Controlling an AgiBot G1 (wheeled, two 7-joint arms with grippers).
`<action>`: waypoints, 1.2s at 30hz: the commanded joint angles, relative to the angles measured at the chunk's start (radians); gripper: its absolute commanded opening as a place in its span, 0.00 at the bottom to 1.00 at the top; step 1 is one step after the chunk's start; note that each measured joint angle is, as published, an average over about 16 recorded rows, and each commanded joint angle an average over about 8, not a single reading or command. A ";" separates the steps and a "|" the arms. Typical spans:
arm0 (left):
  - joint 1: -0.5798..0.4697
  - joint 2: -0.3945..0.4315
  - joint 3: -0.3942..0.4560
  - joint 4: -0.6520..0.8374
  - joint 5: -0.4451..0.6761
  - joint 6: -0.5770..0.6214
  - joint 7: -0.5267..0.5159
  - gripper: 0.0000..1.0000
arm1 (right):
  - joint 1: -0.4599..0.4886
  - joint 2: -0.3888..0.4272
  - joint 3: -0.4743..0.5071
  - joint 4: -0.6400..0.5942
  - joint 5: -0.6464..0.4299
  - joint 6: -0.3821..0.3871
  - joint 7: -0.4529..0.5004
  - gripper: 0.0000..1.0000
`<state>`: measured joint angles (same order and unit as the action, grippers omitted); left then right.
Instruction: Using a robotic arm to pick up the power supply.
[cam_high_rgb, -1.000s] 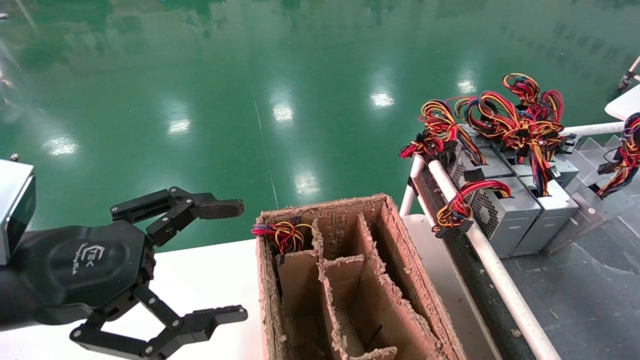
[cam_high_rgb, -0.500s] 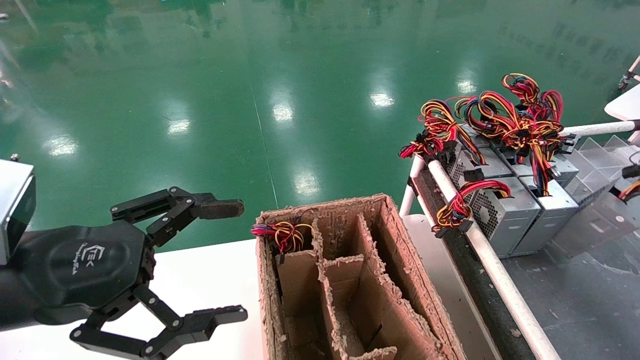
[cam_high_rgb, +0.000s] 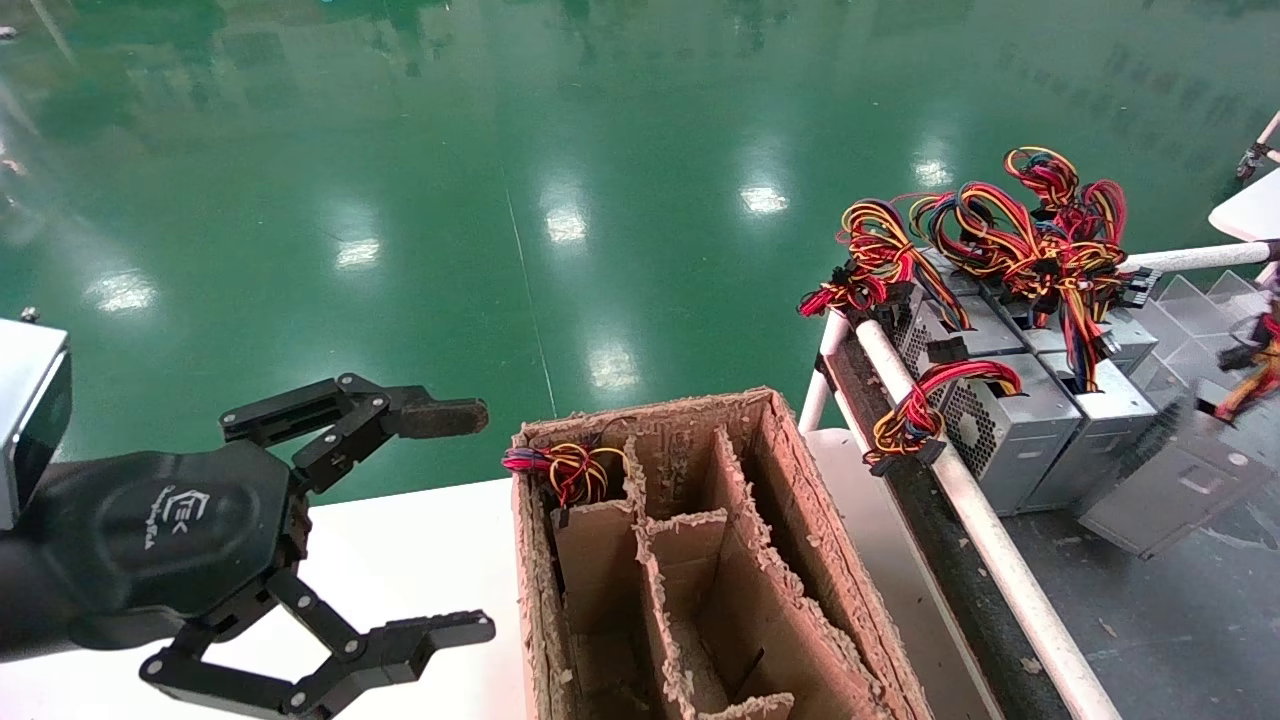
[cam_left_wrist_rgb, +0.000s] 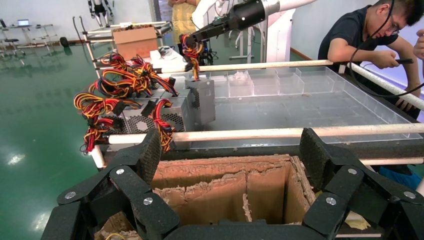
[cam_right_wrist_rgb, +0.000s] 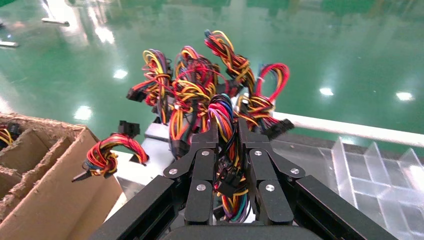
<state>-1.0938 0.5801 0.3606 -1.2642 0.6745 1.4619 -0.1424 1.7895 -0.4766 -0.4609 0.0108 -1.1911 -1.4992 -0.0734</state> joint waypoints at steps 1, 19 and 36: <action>0.000 0.000 0.000 0.000 0.000 0.000 0.000 1.00 | 0.003 -0.008 -0.002 0.004 -0.003 0.003 0.004 0.00; 0.000 0.000 0.000 0.000 0.000 0.000 0.000 1.00 | 0.018 -0.089 -0.007 0.011 -0.010 0.061 -0.001 0.69; 0.000 0.000 0.000 0.000 0.000 0.000 0.000 1.00 | -0.004 -0.095 -0.002 -0.015 -0.003 0.059 -0.006 1.00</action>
<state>-1.0938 0.5800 0.3609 -1.2642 0.6742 1.4618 -0.1423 1.7874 -0.5719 -0.4572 -0.0029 -1.1859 -1.4429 -0.0838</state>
